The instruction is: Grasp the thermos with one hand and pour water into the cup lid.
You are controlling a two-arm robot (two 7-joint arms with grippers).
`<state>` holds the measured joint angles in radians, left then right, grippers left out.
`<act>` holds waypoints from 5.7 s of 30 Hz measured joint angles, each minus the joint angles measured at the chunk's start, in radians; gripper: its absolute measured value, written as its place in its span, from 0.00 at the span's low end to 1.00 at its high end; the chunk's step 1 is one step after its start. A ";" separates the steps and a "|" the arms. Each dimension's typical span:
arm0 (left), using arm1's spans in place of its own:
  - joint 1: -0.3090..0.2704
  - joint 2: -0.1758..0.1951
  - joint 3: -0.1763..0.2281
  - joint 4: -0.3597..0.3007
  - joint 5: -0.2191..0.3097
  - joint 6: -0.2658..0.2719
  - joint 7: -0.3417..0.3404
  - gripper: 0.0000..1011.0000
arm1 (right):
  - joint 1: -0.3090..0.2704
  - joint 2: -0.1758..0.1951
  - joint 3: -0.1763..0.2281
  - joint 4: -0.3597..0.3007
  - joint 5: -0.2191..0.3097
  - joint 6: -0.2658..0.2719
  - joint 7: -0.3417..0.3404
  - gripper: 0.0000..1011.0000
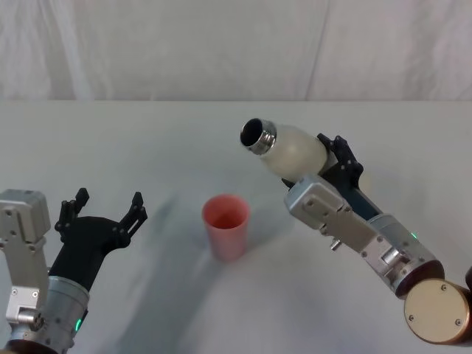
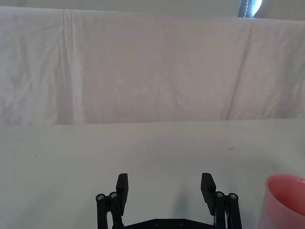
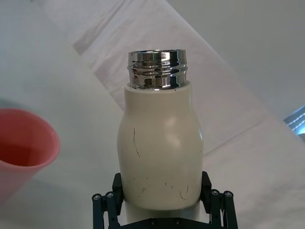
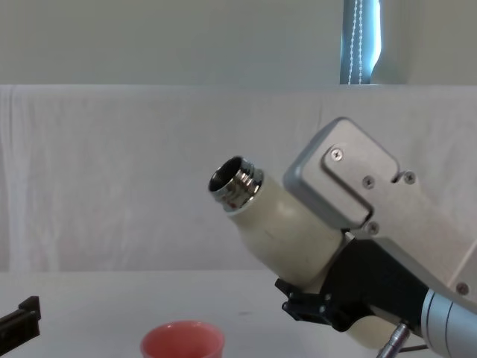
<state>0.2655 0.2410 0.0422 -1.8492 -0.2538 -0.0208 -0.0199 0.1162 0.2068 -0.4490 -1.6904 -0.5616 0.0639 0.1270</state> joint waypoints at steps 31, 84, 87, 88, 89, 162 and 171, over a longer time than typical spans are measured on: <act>0.000 0.000 0.000 0.000 0.000 0.000 0.000 0.99 | 0.063 0.094 -0.096 0.005 -0.259 0.021 0.011 0.95; 0.000 0.000 0.000 0.000 0.000 0.000 0.000 0.99 | 0.142 0.166 -0.159 0.043 -0.366 0.046 0.069 0.95; 0.000 0.000 0.000 0.000 0.000 0.000 0.000 0.99 | 0.142 0.166 -0.159 0.040 -0.366 0.047 0.069 0.95; 0.000 0.000 0.000 0.000 0.000 0.000 0.000 0.99 | 0.142 0.166 -0.160 0.040 -0.367 0.048 0.069 0.95; 0.000 0.000 0.000 0.000 0.000 0.000 0.000 0.99 | 0.142 0.166 -0.160 0.040 -0.368 0.048 0.069 0.95; 0.000 0.000 0.000 0.000 0.000 0.000 0.000 0.99 | 0.170 0.183 -0.192 0.011 -0.444 0.078 0.097 0.95; 0.000 0.000 0.000 0.000 0.000 0.000 0.000 0.99 | 0.173 0.184 -0.196 0.011 -0.449 0.079 0.101 0.95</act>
<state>0.2655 0.2410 0.0421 -1.8492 -0.2538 -0.0208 -0.0199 0.2892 0.3908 -0.6449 -1.6793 -1.0105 0.1426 0.2276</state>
